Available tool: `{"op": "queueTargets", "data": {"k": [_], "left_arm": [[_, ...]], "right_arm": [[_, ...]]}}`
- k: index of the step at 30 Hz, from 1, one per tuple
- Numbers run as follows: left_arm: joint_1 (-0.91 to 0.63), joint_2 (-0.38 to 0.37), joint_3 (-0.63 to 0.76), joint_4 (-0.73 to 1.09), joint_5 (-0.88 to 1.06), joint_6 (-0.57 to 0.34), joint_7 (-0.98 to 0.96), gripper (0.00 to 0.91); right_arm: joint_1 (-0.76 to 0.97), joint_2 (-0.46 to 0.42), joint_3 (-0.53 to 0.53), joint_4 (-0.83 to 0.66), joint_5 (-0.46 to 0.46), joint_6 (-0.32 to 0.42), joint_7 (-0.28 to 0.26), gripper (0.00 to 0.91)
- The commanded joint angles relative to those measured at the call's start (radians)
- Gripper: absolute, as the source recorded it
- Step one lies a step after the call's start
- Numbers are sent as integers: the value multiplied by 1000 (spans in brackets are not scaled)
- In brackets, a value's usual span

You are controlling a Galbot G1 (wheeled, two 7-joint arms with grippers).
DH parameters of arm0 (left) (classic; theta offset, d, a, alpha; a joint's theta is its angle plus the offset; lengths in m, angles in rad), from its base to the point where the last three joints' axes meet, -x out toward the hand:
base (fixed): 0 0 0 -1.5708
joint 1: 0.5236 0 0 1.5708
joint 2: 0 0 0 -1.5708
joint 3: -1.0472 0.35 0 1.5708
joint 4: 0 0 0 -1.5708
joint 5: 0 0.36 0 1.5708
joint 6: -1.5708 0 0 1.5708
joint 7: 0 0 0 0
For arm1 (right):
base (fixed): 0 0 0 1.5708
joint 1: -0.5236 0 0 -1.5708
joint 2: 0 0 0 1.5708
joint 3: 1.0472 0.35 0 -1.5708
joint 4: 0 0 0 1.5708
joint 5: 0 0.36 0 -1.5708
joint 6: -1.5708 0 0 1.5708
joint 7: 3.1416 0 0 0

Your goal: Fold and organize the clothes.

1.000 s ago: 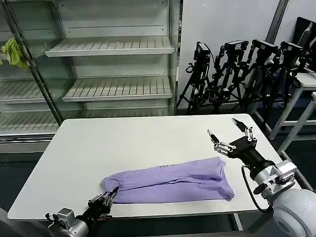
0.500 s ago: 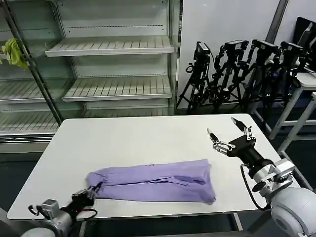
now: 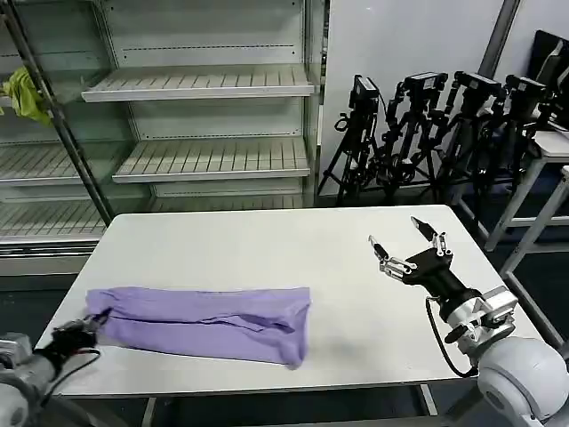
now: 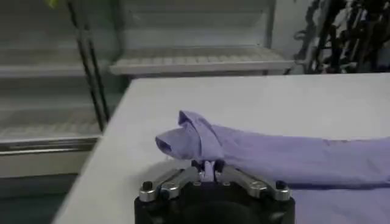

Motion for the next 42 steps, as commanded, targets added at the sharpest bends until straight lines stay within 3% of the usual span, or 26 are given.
{"op": "queueTargets", "data": {"k": [1,7,15,28,42], "left_arm": [[19,136,-156,13,-77,32,-23,121],[39,111,-147,-153,-245,47,-63,121],[-7,-2,61,-327,-290,47,-62,121],[-106,-145,408,-313,-103,44,-30,121],[-217,-210,542,-214,-42,42,-14,121]], "right_arm": [[6,6,-23,-11,-4,1,-1,907],[8,5,-18,-17,-2,3,-1,907],[12,-22,-18,-26,-3,-2,5,907],[-40,-10,21,-26,-24,-11,15,907],[-73,-2,50,-22,-32,-20,23,907]]}}
